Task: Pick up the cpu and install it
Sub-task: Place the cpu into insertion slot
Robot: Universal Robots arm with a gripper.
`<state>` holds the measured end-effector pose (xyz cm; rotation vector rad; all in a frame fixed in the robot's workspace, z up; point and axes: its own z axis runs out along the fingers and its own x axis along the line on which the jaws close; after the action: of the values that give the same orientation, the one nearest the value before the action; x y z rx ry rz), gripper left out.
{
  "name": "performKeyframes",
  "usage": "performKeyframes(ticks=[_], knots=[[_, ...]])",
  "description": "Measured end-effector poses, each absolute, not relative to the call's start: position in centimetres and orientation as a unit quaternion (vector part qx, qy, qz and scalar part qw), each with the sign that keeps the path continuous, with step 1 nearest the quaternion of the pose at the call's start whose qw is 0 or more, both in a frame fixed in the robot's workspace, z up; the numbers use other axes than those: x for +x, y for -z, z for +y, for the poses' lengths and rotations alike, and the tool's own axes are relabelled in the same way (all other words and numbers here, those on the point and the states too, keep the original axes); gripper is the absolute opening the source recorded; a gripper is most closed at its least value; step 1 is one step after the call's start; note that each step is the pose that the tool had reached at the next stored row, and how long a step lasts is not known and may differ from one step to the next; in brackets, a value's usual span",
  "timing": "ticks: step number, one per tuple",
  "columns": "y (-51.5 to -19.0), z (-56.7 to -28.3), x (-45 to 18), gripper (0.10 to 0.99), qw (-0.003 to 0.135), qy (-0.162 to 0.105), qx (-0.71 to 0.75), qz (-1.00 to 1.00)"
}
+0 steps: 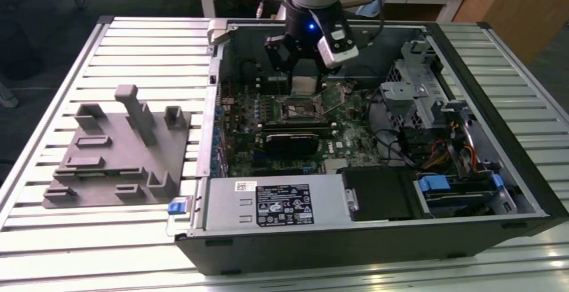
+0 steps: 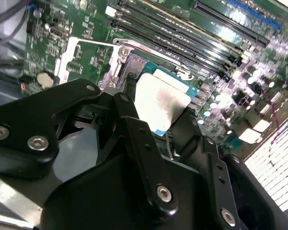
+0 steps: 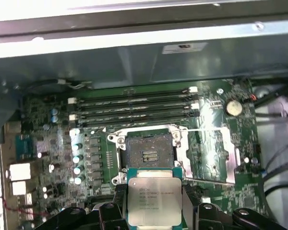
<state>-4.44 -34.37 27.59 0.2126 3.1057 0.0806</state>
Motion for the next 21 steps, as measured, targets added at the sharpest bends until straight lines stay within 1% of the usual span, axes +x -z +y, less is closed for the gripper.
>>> performKeyframes(ticks=[21], knots=[[-27.41,-34.37,-4.44,0.541,0.018,-0.023,0.257,0.966]])
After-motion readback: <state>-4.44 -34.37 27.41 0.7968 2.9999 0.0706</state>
